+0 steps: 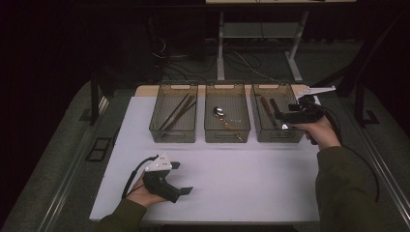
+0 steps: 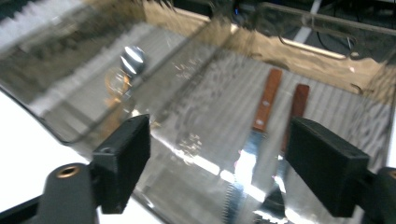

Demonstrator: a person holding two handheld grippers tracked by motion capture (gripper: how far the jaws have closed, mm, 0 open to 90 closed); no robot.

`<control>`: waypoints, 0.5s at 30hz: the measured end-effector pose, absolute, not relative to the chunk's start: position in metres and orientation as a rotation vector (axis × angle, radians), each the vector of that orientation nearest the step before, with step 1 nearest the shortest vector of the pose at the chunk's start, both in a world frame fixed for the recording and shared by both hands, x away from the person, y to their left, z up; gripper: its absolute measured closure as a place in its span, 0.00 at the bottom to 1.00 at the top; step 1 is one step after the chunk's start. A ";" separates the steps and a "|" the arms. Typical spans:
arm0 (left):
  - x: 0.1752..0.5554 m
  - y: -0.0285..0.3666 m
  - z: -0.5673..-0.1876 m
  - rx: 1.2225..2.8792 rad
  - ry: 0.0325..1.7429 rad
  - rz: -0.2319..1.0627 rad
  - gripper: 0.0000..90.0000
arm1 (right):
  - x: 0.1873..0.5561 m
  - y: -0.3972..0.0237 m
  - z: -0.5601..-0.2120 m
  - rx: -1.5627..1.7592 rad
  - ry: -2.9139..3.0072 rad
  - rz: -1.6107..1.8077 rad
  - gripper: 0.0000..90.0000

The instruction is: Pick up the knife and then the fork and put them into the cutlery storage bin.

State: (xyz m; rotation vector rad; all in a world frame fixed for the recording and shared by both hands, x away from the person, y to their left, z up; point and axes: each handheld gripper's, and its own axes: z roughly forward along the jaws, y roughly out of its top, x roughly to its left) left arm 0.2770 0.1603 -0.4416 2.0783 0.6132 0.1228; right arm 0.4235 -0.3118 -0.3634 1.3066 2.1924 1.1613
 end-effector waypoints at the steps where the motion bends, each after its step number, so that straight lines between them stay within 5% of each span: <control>1: 0.277 0.160 -0.442 2.080 0.613 0.121 0.00 | 0.419 -0.311 -0.364 1.302 2.180 1.193 0.22; 15: 0.278 0.161 -0.442 2.081 0.600 0.111 0.00 | 0.351 -0.299 -0.370 1.163 2.134 1.345 0.18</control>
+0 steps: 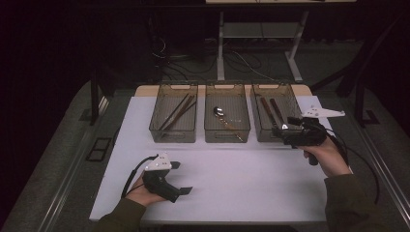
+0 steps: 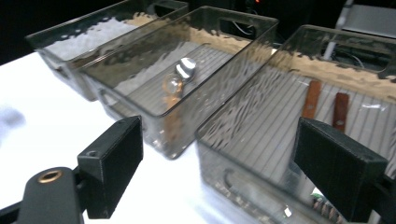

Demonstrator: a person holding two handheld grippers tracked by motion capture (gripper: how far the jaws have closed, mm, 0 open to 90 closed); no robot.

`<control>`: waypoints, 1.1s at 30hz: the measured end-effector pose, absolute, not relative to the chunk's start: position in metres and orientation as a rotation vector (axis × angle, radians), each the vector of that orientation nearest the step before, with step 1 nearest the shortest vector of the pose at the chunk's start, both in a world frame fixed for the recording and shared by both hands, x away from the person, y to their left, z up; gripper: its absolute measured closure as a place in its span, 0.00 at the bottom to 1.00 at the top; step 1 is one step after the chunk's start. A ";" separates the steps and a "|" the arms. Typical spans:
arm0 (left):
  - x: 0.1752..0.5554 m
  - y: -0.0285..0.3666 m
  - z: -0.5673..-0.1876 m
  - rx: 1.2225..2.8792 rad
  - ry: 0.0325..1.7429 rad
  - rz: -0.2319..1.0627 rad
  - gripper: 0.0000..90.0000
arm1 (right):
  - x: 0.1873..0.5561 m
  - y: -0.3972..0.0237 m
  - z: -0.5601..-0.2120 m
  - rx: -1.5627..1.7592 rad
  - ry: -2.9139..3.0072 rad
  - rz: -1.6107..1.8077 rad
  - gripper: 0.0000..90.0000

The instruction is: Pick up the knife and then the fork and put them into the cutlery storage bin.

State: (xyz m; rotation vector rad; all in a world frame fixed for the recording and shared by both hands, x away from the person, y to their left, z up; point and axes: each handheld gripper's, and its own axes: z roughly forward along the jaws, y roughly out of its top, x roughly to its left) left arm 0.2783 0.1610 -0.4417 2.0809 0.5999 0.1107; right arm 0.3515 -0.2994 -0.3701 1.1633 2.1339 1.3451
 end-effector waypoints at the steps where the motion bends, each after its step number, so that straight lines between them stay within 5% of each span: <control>1: 0.278 0.161 -0.442 2.081 0.601 0.111 0.00 | 0.348 -0.299 -0.371 1.153 2.129 1.346 0.18; 33: 0.276 0.160 -0.440 2.085 0.595 0.121 0.00 | 0.263 -0.284 -0.436 1.031 2.312 1.382 0.18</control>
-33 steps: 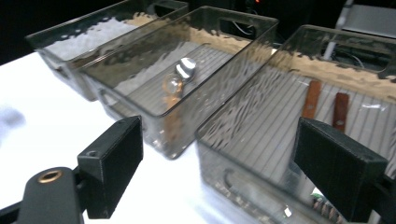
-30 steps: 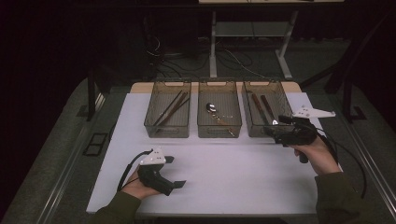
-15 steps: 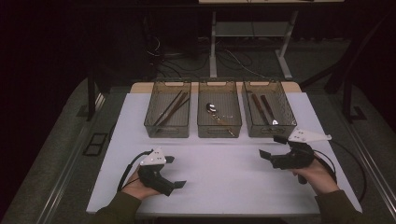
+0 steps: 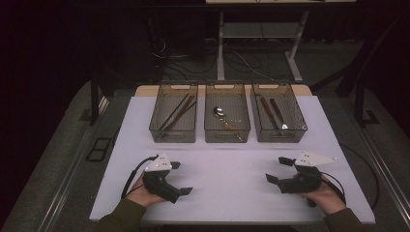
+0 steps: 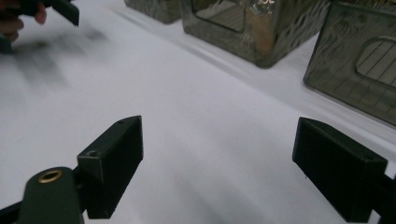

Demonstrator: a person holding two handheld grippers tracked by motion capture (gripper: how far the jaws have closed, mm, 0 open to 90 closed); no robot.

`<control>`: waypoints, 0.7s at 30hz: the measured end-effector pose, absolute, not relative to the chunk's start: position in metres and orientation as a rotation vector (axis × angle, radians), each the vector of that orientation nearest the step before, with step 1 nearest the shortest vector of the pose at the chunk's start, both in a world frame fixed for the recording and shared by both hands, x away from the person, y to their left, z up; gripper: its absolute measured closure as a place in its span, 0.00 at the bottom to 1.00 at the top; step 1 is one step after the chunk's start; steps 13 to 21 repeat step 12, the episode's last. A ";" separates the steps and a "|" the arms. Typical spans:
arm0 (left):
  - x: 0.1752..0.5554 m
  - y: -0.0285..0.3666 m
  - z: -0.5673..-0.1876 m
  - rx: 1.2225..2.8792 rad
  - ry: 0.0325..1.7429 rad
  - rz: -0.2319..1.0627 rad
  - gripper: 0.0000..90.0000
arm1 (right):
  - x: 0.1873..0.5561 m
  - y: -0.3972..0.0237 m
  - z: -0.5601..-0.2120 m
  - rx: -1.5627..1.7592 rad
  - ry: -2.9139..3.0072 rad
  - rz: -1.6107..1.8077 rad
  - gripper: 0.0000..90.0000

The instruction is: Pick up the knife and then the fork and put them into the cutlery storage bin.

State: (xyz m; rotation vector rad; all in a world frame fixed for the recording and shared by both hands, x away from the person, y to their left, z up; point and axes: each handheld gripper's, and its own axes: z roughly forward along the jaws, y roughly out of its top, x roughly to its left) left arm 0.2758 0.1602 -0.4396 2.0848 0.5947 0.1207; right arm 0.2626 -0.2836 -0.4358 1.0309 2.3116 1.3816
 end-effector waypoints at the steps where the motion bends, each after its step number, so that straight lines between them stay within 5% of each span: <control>1: 0.276 0.160 -0.440 2.084 0.595 0.121 0.00 | 0.261 -0.284 -0.437 1.034 2.312 1.375 0.18; 21: 0.276 0.160 -0.439 2.084 0.595 0.121 0.00 | 0.264 -0.300 -0.445 1.073 2.271 1.360 0.18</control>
